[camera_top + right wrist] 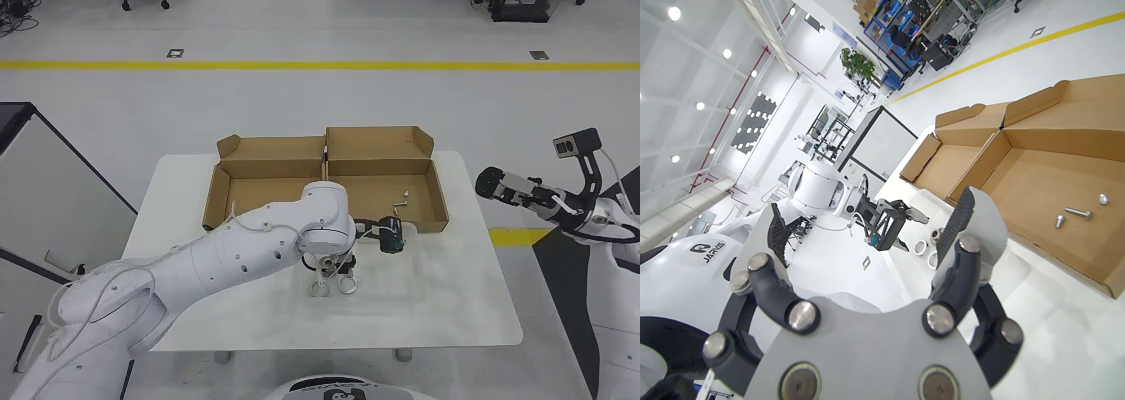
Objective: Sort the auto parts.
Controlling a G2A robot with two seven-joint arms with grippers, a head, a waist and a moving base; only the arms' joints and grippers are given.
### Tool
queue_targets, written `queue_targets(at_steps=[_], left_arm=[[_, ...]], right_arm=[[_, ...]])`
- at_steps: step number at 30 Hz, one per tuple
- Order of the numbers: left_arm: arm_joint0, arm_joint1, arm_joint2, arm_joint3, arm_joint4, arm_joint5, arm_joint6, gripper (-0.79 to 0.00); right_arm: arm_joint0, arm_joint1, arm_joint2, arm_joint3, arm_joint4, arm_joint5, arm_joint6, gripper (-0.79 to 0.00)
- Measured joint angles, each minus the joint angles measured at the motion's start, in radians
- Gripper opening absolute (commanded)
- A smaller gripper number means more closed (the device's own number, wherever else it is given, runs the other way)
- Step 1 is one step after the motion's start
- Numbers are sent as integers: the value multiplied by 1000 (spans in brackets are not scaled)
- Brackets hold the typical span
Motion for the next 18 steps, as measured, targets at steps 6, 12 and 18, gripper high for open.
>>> queue_targets(at_steps=[6, 12, 18], left_arm=[[-26, -16, 66, 38, -29, -13, 13, -246], [-36, -44, 104, 94, -30, -22, 23, -360], [-3, -77, 103, 140, 0, -35, 35, -400]], right_arm=[[0, 0, 0, 0, 0, 0, 0, 0], [0, 0, 0, 0, 0, 0, 0, 0], [0, 0, 0, 0, 0, 0, 0, 0]])
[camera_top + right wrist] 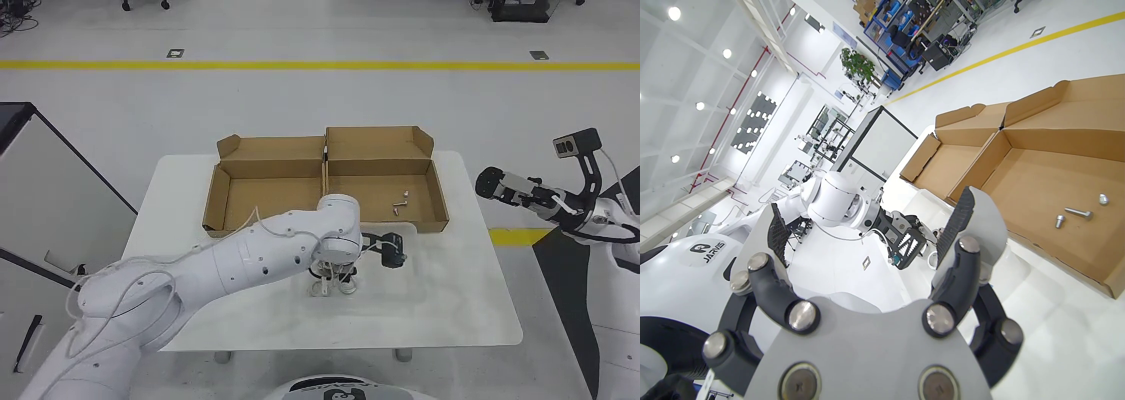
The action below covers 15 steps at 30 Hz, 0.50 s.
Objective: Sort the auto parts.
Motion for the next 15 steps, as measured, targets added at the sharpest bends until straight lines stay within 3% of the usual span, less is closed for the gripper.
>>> queue_targets(at_steps=[15], left_arm=[[47, -59, 0, 97, 49, -23, 23, -434]], right_arm=[[0, 0, 0, 0, 0, 0, 0, 0]])
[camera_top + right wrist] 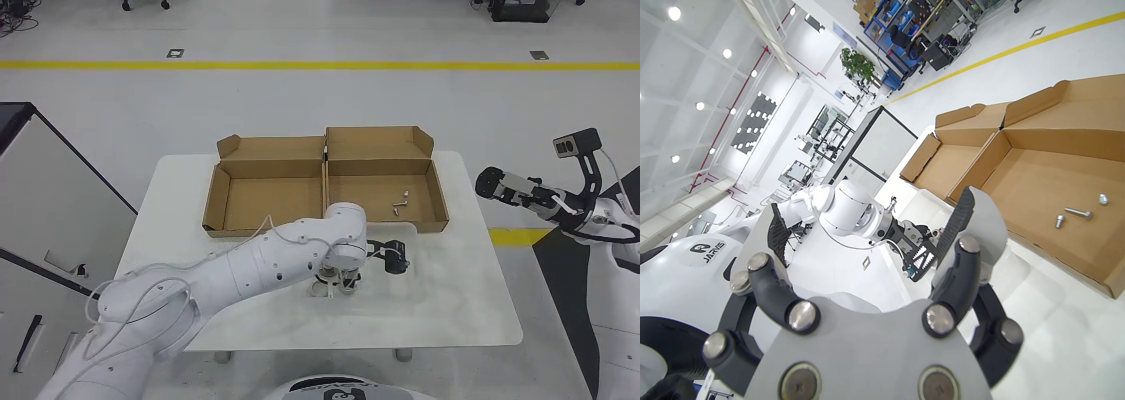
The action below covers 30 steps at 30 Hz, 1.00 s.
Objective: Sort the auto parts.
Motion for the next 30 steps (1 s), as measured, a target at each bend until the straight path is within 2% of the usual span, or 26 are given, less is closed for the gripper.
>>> queue_targets(at_steps=[7, 22, 30], left_arm=[[5, -10, 0, 24, 7, -3, 3, -443], [-4, -3, 0, 29, -5, 5, -5, -459], [14, -11, 0, 43, 11, -1, 1, -471]], right_arm=[[0, 0, 0, 0, 0, 0, 0, 0], [0, 0, 0, 0, 0, 0, 0, 0], [0, 0, 0, 0, 0, 0, 0, 0]])
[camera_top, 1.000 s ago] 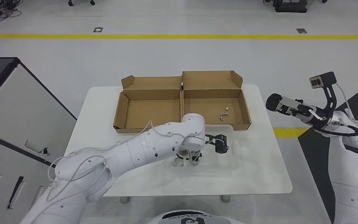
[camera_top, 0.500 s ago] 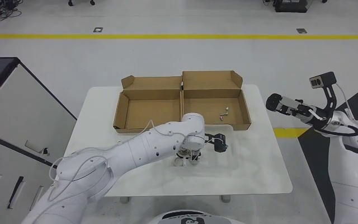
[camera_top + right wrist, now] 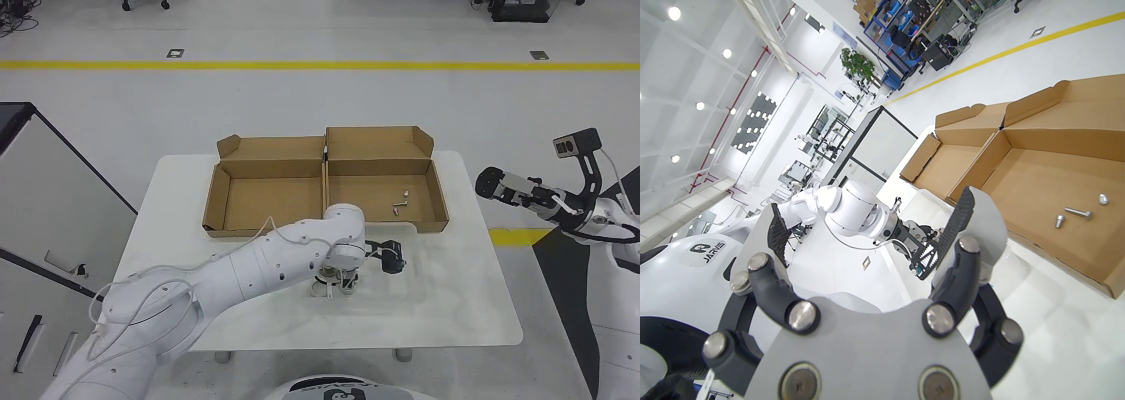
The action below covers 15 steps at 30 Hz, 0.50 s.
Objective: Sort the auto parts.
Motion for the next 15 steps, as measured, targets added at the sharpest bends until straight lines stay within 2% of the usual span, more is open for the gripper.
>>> queue_targets(at_steps=[15], left_arm=[[11, -11, 0, 27, 13, -12, 12, -536]], right_arm=[[0, 0, 0, 0, 0, 0, 0, 0]])
